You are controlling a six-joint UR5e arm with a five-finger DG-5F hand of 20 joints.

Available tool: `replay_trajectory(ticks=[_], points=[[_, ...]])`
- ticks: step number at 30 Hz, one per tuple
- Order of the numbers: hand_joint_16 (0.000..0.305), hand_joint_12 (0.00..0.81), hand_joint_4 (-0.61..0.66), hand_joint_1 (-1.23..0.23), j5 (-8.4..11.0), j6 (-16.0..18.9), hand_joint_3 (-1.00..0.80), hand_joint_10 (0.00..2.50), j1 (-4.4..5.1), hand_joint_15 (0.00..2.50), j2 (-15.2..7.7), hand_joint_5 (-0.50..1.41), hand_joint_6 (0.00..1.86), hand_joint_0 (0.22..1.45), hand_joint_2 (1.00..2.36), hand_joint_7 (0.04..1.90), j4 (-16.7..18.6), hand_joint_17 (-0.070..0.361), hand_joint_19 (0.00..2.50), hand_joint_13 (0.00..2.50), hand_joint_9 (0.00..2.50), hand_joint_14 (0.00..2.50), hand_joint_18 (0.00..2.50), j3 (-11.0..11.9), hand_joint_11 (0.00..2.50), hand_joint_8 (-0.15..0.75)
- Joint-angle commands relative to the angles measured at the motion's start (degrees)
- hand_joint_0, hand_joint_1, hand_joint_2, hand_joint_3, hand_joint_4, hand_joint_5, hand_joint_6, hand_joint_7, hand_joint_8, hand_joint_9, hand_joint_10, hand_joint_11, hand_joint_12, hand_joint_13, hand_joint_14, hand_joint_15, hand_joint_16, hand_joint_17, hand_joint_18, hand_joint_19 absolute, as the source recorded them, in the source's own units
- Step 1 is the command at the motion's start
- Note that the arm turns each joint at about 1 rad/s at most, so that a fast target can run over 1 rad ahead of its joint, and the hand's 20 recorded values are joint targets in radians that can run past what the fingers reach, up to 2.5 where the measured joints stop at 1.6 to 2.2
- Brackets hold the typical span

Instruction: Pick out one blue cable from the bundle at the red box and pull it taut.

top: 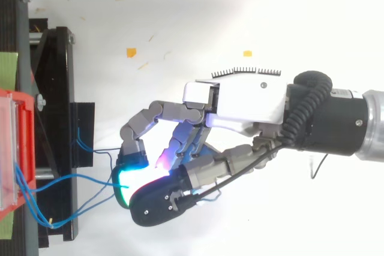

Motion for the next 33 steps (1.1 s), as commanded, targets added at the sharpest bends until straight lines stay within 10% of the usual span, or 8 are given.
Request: replay_trajectory(ticks=[1, 18, 19, 22, 25, 33], points=[[0.03, 0.287, -0.31, -0.82, 0.09, 0.0, -0.03, 0.02, 0.08, 1.23, 0.0, -0.14, 0.94, 0.7, 1.02, 1.23, 1.1, 0.067, 1.58, 1.39, 1.15, 0.01, 1.3, -0.4, 1.42, 0.245], [0.032, 0.273, -0.31, -0.82, 0.09, -0.1, -0.03, 0.39, -0.01, 1.52, 0.0, -0.14, 0.94, 0.7, 1.02, 1.22, 1.5, 0.071, 1.58, 1.49, 1.3, 0.0, 1.34, -0.4, 1.66, 0.204], [0.031, 0.271, -0.31, -0.82, 0.09, -0.1, -0.04, 0.0, -0.01, 1.47, 0.0, -0.14, 0.94, 0.7, 1.02, 1.22, 1.5, 0.071, 1.55, 1.47, 1.34, 0.0, 1.33, -0.4, 1.74, 0.217], [0.032, 0.289, -0.3, -0.82, 0.09, -0.1, -0.04, 0.02, -0.01, 1.24, 0.0, -0.14, 0.94, 0.7, 1.02, 1.22, 1.5, 0.071, 1.41, 1.39, 1.2, 0.02, 1.31, -0.4, 1.38, 0.263], [0.029, 0.255, -0.29, -0.82, 0.09, -0.1, -0.04, 0.03, 0.08, 0.47, 0.0, -0.14, 0.94, 0.7, 1.02, 1.21, 1.5, 0.066, 1.11, 1.17, 1.14, 0.02, 1.25, -0.4, 1.01, 0.305], [0.033, 0.259, -0.27, -0.81, 0.0, -0.1, -0.05, 0.03, 0.08, 0.38, 0.0, -0.14, 0.94, 0.7, 1.02, 1.23, 1.5, 0.075, 0.91, 1.05, 1.4, 0.01, 1.13, -0.4, 0.97, 0.326]])
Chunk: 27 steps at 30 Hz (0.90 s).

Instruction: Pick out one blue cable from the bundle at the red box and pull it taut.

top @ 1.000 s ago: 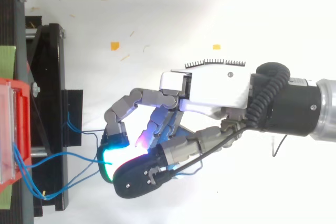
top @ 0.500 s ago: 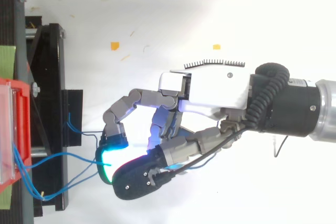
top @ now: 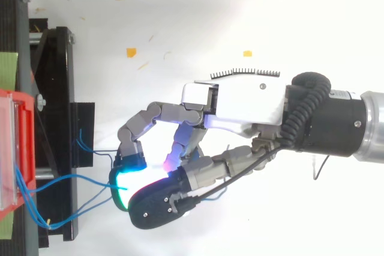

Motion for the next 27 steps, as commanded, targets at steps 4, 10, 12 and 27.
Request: replay_trajectory(ticks=[4, 10, 12, 27], points=[[0.035, 0.266, -0.26, -0.81, -0.05, 0.0, -0.05, 0.04, 0.0, 0.44, 0.0, -0.14, 0.93, 0.7, 1.02, 1.24, 0.0, 0.078, 0.94, 1.04, 1.5, 0.02, 1.12, 0.0, 1.1, 0.309], [0.035, 0.27, -0.26, -0.81, 0.04, 0.0, -0.06, 0.03, 0.0, 0.64, 0.0, -0.14, 0.93, 0.7, 1.02, 1.24, 0.0, 0.078, 0.98, 1.15, 1.53, 0.02, 1.12, 0.0, 1.25, 0.265], [0.034, 0.273, -0.25, -0.81, 0.04, 0.0, -0.06, 0.03, 0.0, 0.76, 0.0, -0.14, 0.93, 0.7, 1.02, 1.24, 0.0, 0.077, 1.03, 1.21, 1.55, 0.03, 1.12, 0.0, 1.35, 0.245], [0.036, 0.274, -0.24, -0.81, 0.04, 0.0, -0.05, 0.07, 0.0, 1.48, 0.0, -0.14, 0.94, 0.7, 1.02, 1.22, 0.0, 0.082, 1.44, 1.46, 1.68, 0.47, 1.3, 0.0, 1.97, 0.196]])
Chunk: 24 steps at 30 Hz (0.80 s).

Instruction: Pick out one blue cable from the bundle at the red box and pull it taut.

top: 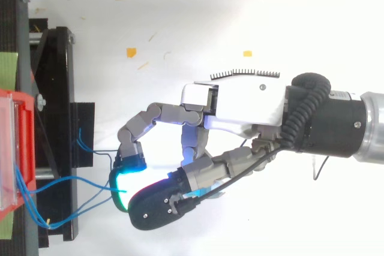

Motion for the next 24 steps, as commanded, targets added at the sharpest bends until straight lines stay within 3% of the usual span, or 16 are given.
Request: replay_trajectory(ticks=[1, 7, 12, 24], points=[[0.036, 0.277, -0.24, -0.81, 0.0, 0.0, -0.05, 0.2, 0.04, 1.42, 0.0, -0.14, 0.94, 0.7, 1.02, 1.22, 0.0, 0.082, 1.46, 1.43, 1.66, 0.66, 1.31, 0.0, 1.94, 0.19], [0.036, 0.317, -0.23, -0.81, 0.0, 0.0, -0.05, 1.0, -0.05, 0.94, 0.0, -0.14, 0.93, 0.7, 1.02, 1.24, 0.0, 0.081, 1.85, 1.19, 1.55, 2.21, 1.45, 0.0, 1.71, 0.193], [0.036, 0.316, -0.23, -0.81, 0.0, 0.0, -0.05, 1.14, 0.04, 0.91, 0.0, -0.14, 0.93, 0.7, 1.02, 1.24, 0.0, 0.081, 1.88, 1.17, 1.53, 2.34, 1.46, 0.0, 1.65, 0.195], [0.037, 0.322, -0.23, -0.82, 0.0, 0.0, -0.02, 1.19, -0.05, 0.88, 0.0, -0.13, 0.92, 0.7, 1.02, 1.29, 0.0, 0.083, 1.85, 1.15, 1.51, 2.4, 1.46, 0.0, 1.62, 0.198]])
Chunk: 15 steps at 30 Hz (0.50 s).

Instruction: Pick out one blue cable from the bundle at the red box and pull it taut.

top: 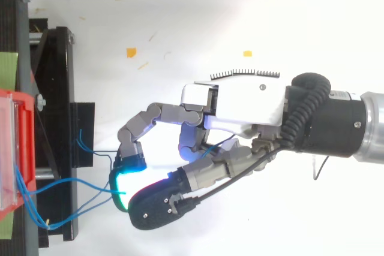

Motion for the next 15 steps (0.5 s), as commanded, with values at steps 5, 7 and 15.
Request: replay_trajectory(ticks=[5, 7, 15], points=[[0.037, 0.311, -0.26, -0.83, 0.02, 0.0, 0.01, 1.18, -0.05, 0.85, 0.0, -0.12, 0.92, 0.71, 1.02, 1.33, 0.0, 0.084, 1.84, 1.14, 1.5, 2.42, 1.44, 0.0, 1.62, 0.202], [0.038, 0.308, -0.27, -0.84, 0.02, 0.0, 0.01, 1.18, 0.03, 0.85, 0.0, -0.12, 0.92, 0.71, 1.02, 1.33, 0.0, 0.086, 1.83, 1.14, 1.5, 2.42, 1.44, -0.1, 1.6, 0.202], [0.038, 0.308, -0.28, -0.84, 0.02, 0.0, 0.01, 1.17, 0.03, 0.85, 0.0, -0.12, 0.92, 0.71, 1.02, 1.32, 0.0, 0.084, 1.84, 1.14, 1.5, 2.42, 1.44, 0.0, 1.6, 0.204]])
